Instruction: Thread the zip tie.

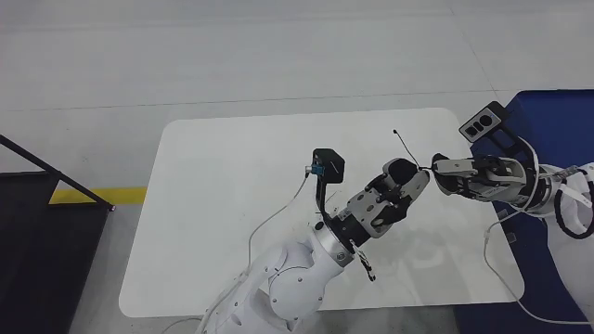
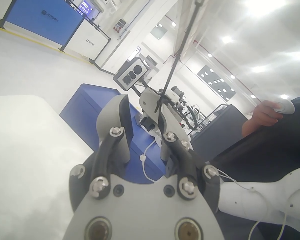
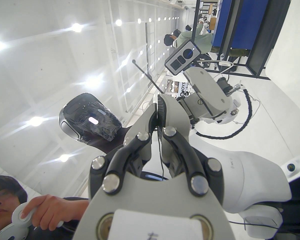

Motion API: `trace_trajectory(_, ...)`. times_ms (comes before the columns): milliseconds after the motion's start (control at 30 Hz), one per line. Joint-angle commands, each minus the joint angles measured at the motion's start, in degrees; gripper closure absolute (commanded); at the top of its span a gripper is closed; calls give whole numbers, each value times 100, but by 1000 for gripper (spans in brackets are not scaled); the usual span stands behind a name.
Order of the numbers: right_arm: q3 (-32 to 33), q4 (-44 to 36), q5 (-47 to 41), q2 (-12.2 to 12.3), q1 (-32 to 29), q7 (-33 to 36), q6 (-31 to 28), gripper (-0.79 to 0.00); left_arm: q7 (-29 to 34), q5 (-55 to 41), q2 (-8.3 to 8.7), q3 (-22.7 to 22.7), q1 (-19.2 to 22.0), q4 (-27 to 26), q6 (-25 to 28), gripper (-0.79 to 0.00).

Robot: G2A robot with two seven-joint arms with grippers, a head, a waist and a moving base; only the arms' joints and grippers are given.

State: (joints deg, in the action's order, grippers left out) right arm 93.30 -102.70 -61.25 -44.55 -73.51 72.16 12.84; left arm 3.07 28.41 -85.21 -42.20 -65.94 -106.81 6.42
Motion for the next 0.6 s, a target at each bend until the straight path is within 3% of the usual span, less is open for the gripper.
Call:
trace_trajectory(0, 0, 0, 0, 0, 0, 0, 0, 0, 2, 15, -8, -7, -15, -10, 12, -111)
trace_trajectory(100, 0, 0, 0, 0, 0, 0, 0, 0, 15, 29, -17, -33, -39, -27, 32, 0)
trace_trajectory(467, 0, 0, 0, 0, 0, 0, 0, 0, 112, 90, -45, -96, -126, -77, 103, 0)
trace_trajectory(567, 0, 0, 0, 0, 0, 0, 0, 0, 140, 96, -51, -120, -157, -93, 86, -83)
